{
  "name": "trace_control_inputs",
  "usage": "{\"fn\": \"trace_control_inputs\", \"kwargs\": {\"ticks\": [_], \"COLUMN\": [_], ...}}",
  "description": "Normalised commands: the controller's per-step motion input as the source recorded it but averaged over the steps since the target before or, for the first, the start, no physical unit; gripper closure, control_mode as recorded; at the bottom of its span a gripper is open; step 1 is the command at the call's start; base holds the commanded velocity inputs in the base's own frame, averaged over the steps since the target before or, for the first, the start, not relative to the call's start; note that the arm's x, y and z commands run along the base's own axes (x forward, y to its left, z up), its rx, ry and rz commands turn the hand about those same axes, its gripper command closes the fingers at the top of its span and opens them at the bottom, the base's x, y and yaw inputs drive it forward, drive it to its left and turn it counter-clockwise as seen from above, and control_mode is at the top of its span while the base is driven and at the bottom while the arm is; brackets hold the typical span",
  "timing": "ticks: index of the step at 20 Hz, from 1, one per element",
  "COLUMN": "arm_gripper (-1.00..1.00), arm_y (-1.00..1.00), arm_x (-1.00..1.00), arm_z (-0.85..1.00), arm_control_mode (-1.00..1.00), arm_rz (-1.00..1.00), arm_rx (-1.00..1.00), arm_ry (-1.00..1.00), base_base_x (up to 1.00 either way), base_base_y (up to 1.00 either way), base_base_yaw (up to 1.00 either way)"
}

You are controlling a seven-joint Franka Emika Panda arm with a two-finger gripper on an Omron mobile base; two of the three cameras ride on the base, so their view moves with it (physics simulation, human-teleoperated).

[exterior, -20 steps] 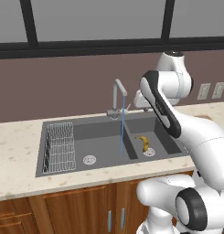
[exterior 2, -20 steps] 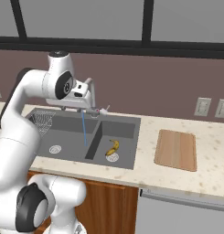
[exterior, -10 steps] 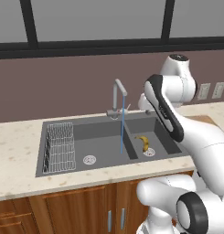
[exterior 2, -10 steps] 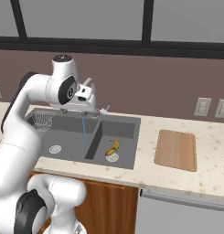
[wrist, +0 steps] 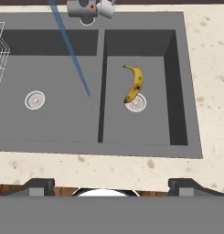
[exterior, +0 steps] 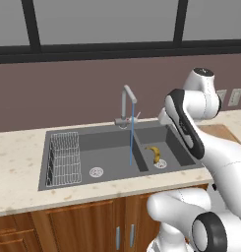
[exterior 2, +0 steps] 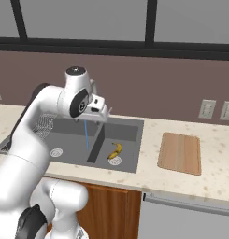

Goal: Pick the banana from the sink and place it on the cutting board to airdry. Then turn off the sink faucet.

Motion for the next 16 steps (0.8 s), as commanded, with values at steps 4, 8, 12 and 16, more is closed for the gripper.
{"fn": "trace_control_inputs", "kwargs": {"ticks": [4, 8, 12, 16], "arm_gripper": [-1.0, -1.0, -1.0, -1.0], "arm_y": [-0.18, -0.05, 0.0, 0.0], "arm_x": [0.0, 0.11, 0.19, 0.18], "arm_z": [-0.27, -0.22, -0.23, -0.19], "arm_control_mode": [-1.0, -1.0, -1.0, -1.0], "arm_rz": [0.0, 0.0, 0.0, 0.0], "arm_rx": [0.0, 0.0, 0.0, 0.0], "arm_ry": [0.0, 0.0, 0.0, 0.0], "base_base_x": [0.0, 0.0, 0.0, 0.0], "base_base_y": [0.0, 0.0, 0.0, 0.0], "base_base_yaw": [0.0, 0.0, 0.0, 0.0]}}
